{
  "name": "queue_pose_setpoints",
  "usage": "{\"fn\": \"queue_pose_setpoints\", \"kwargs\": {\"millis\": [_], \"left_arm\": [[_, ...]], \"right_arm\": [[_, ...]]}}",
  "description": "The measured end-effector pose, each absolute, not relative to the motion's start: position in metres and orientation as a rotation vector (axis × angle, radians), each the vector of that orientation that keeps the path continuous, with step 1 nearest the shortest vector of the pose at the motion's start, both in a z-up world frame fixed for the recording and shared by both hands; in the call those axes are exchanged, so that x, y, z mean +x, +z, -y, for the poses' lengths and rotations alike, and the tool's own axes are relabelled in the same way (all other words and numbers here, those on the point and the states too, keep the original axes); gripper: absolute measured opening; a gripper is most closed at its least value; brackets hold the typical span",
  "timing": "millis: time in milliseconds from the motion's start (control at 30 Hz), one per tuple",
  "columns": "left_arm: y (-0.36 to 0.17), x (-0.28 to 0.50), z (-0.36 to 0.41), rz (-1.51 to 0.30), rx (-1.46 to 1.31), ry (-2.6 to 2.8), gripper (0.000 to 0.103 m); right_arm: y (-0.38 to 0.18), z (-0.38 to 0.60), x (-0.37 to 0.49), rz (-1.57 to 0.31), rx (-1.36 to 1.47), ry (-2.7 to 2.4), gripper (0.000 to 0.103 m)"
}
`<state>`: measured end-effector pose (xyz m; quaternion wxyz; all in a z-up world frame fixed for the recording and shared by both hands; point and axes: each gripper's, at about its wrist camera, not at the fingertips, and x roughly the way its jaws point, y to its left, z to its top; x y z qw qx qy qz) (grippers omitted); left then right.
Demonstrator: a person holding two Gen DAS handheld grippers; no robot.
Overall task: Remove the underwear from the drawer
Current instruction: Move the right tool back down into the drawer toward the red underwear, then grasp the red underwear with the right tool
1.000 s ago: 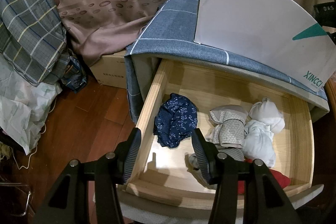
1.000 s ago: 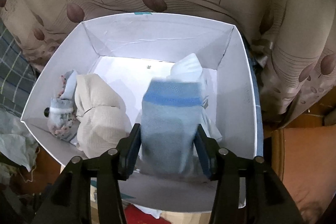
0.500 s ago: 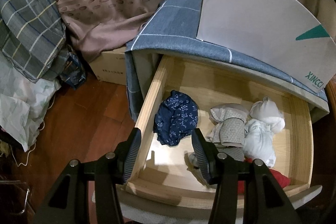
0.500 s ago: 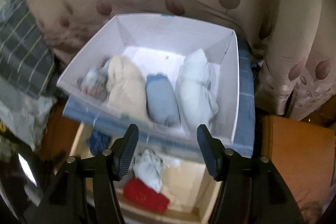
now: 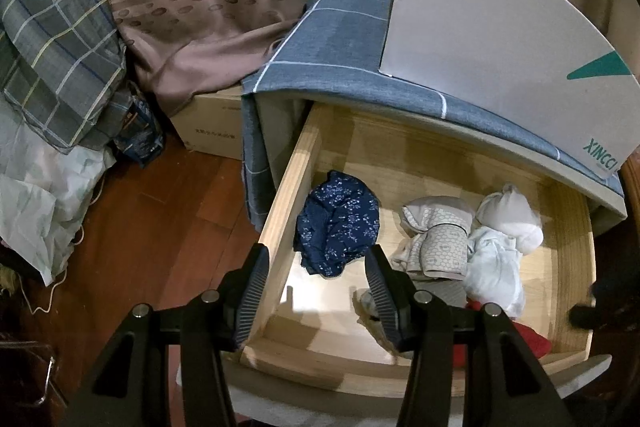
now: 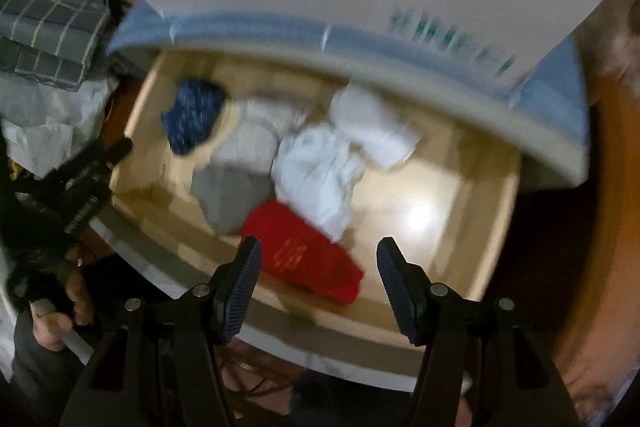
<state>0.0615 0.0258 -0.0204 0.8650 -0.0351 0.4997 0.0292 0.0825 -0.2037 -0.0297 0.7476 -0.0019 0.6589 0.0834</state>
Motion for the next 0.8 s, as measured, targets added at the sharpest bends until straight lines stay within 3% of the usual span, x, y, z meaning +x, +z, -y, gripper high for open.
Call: {"fn": "queue_pose_setpoints", "kwargs": {"millis": [200, 300, 467, 800], "left_arm": [[-0.021, 0.062, -0.026, -1.046, -0.073, 0.058, 0.051], [-0.021, 0.062, -0.025, -1.047, -0.075, 0.059, 0.051], [-0.021, 0.062, -0.026, -1.048, -0.078, 0.055, 0.051], [-0.021, 0.062, -0.025, -1.05, -0.08, 0.053, 0.051]], "right_arm": [[-0.079, 0.188, 0.085, -1.561, 0.035, 0.189, 0.058], [-0.097, 0.176, 0.088, -1.597, 0.026, 0.191, 0.067], [-0.124, 0.156, 0.092, -1.639, -0.04, 0.176, 0.068], [-0.152, 0.155, 0.088, -1.668, -0.078, 0.137, 0.074]]}}
